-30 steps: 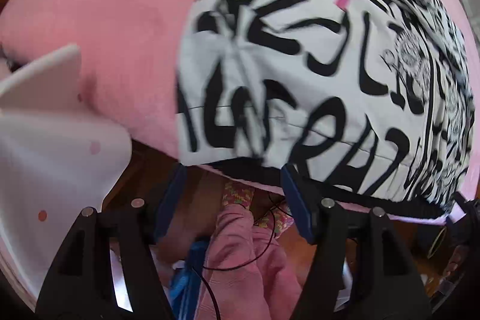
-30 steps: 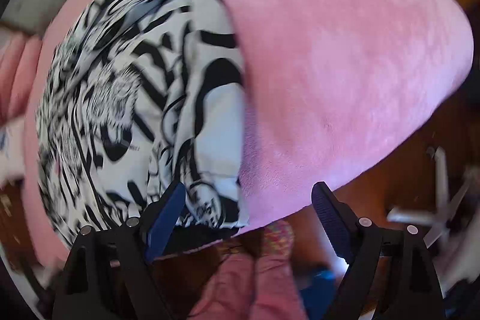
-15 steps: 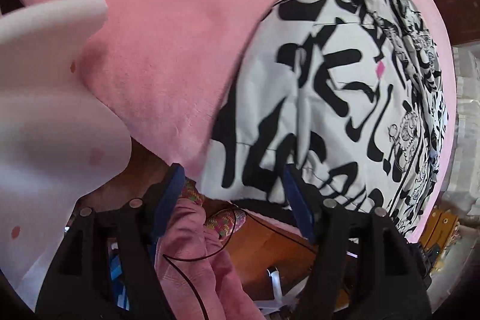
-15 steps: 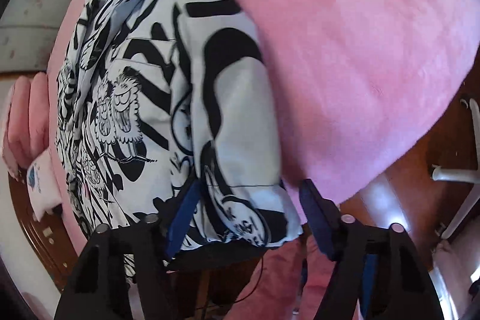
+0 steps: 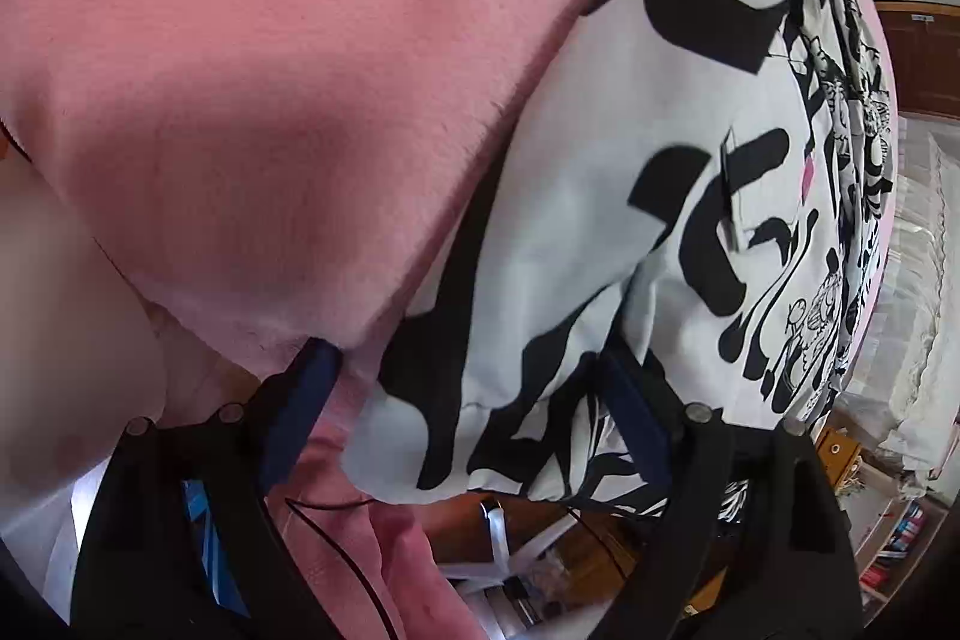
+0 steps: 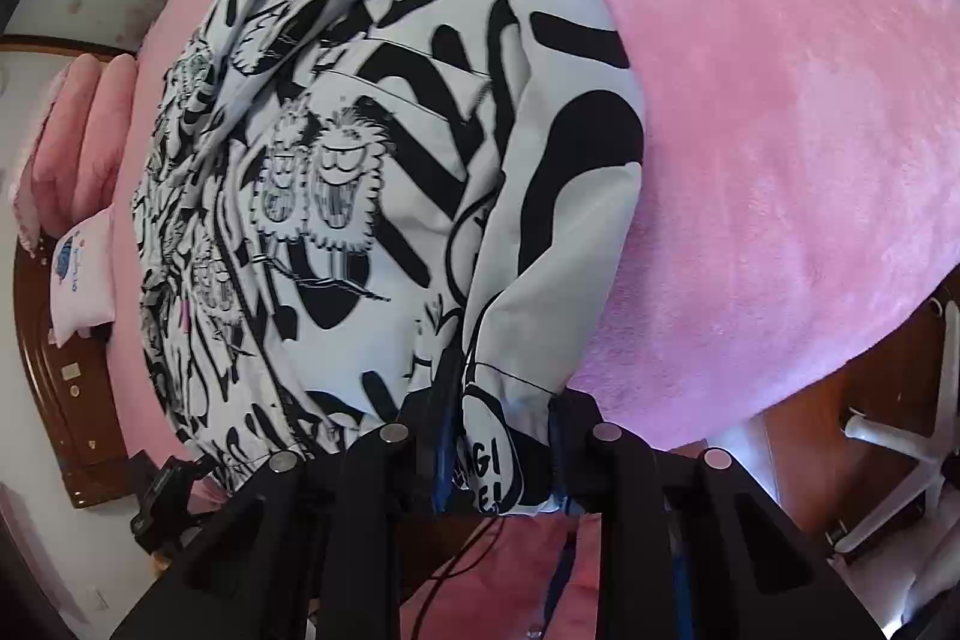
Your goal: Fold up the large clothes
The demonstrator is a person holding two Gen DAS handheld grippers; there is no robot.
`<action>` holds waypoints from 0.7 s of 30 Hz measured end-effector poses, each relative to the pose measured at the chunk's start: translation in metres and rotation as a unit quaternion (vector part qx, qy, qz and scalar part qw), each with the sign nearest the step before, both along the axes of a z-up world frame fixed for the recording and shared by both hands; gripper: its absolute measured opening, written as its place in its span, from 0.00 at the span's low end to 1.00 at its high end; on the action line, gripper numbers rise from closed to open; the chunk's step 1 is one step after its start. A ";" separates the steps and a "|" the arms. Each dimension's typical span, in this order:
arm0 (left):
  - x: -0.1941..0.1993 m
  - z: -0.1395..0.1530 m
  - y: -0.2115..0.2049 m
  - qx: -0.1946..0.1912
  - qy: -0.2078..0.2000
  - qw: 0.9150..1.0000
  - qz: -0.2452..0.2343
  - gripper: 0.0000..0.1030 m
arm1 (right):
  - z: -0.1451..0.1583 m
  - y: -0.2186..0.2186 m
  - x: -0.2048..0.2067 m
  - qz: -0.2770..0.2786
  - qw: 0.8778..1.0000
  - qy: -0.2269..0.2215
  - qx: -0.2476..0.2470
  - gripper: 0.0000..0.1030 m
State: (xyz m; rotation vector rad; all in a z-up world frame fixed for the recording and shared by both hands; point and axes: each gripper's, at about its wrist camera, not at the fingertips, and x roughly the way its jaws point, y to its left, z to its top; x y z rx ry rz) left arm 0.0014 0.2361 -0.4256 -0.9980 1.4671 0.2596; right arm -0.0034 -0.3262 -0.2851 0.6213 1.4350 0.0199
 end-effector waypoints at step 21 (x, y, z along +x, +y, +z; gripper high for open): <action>-0.010 0.105 -0.037 -0.125 -0.138 0.968 0.168 0.14 | 0.079 -0.009 0.011 -0.028 0.982 -0.075 0.170 0.15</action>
